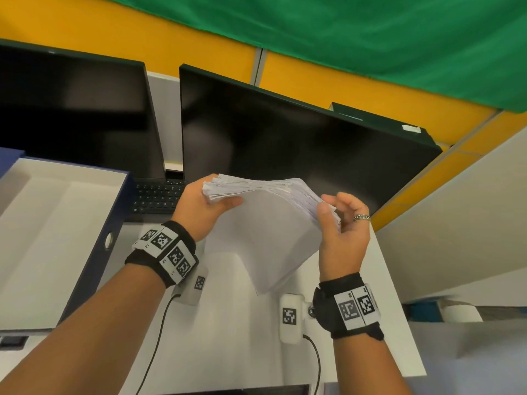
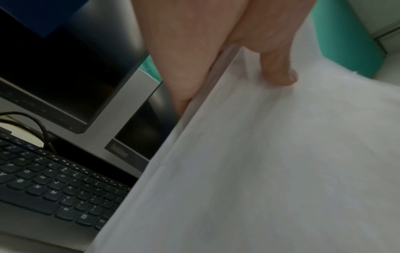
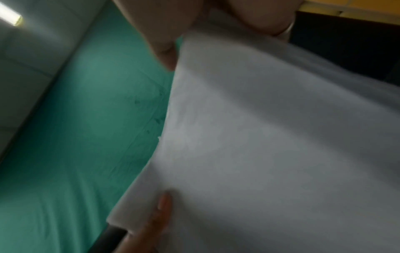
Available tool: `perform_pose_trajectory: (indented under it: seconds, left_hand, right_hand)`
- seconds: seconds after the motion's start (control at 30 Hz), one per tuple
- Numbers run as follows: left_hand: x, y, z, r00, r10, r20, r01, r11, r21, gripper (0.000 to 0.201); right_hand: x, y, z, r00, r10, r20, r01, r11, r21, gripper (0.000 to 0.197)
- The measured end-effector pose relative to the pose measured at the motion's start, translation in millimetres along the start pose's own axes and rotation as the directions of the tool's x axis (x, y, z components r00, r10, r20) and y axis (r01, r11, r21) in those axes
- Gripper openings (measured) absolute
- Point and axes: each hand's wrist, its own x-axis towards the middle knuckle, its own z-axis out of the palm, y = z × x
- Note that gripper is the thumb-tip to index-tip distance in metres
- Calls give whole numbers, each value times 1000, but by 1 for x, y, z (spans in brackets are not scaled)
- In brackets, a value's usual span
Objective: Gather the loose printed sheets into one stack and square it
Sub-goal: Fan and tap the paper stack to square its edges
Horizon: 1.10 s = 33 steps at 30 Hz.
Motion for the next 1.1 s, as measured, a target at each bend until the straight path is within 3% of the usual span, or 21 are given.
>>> perform_pose_trajectory:
  seconds: [0.07, 0.13, 0.23, 0.33, 0.4, 0.57, 0.67, 0.73, 0.87, 0.97, 1.1]
  left_hand:
    - [0, -1, 0, 998, -28, -51, 26, 999, -38, 32]
    - [-3, 0, -3, 993, -42, -113, 33, 996, -86, 34]
    - [-8, -6, -13, 991, -85, -107, 73, 991, -115, 40]
    - [-13, -14, -16, 980, -197, 31, 199, 977, -74, 50]
    - [-15, -9, -14, 978, -210, 21, 211, 974, -83, 44]
    - [-22, 9, -23, 977, 12, -215, -45, 988, -148, 43]
    - [-39, -8, -23, 992, -87, -88, 72, 983, -166, 48]
    - [-46, -19, -20, 993, -109, -36, 107, 993, -59, 48]
    - [-47, -10, -16, 990, 11, -143, -39, 981, -192, 52]
    - [-46, -3, -10, 977, 24, -210, -76, 967, -242, 53]
    - [-45, 5, -8, 966, -12, -257, -70, 949, -308, 77]
  right_hand:
    - [-2, 7, -5, 993, -6, 116, 2, 999, 41, 70]
    - [2, 14, -8, 987, 46, 156, -51, 998, 28, 81]
    - [12, 30, -5, 981, 124, 147, -121, 992, -32, 57]
    - [14, 45, 5, 940, 245, 238, -257, 966, 22, 52]
    - [11, 41, 11, 930, 249, 271, -267, 963, 30, 41]
    - [7, 16, 8, 951, 63, 301, -105, 987, 124, 34]
    - [-11, 27, 8, 942, 100, 322, -114, 993, 25, 35]
    - [-18, 33, 7, 947, 159, 278, -171, 985, 18, 41]
    - [-14, 21, 9, 985, 45, 165, -55, 997, 56, 51]
    - [-15, 7, 15, 989, -60, 139, 57, 998, 26, 29]
    - [-12, 0, 19, 994, -90, 58, 93, 994, -52, 8]
